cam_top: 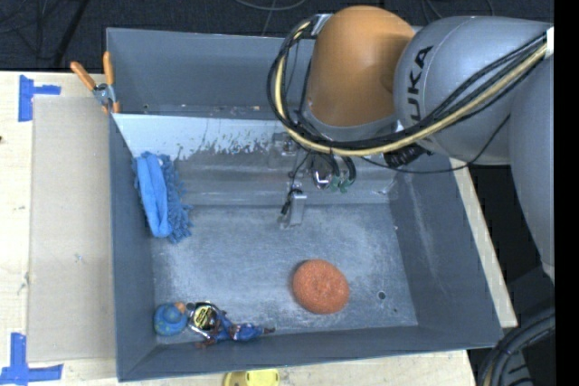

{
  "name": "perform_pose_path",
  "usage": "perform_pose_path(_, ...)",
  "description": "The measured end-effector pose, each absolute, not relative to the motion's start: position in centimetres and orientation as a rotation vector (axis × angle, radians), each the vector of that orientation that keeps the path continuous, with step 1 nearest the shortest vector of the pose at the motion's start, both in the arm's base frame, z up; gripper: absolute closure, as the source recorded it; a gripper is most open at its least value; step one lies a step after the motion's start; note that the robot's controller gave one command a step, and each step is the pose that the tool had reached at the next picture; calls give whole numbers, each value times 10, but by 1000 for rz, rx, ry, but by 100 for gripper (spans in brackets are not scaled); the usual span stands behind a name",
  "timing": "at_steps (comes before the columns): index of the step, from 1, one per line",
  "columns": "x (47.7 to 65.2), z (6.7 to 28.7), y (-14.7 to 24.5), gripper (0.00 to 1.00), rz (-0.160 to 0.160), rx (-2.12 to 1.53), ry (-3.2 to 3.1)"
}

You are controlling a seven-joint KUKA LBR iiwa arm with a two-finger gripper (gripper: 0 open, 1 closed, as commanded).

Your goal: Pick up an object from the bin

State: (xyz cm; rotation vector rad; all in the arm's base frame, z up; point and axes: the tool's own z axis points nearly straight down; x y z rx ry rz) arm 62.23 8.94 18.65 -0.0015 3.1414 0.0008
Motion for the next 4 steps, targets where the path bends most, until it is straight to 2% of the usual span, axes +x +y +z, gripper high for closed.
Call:
perform_pose_path(1,598,93,20,0,0,20,3139)
perform_pose_path(2,564,71,11,0,0,38,3143)
perform_pose_path(3,538,89,8,0,1,-90,3142)
perform_pose_path(4,523,77,-34,0,1,209,3136)
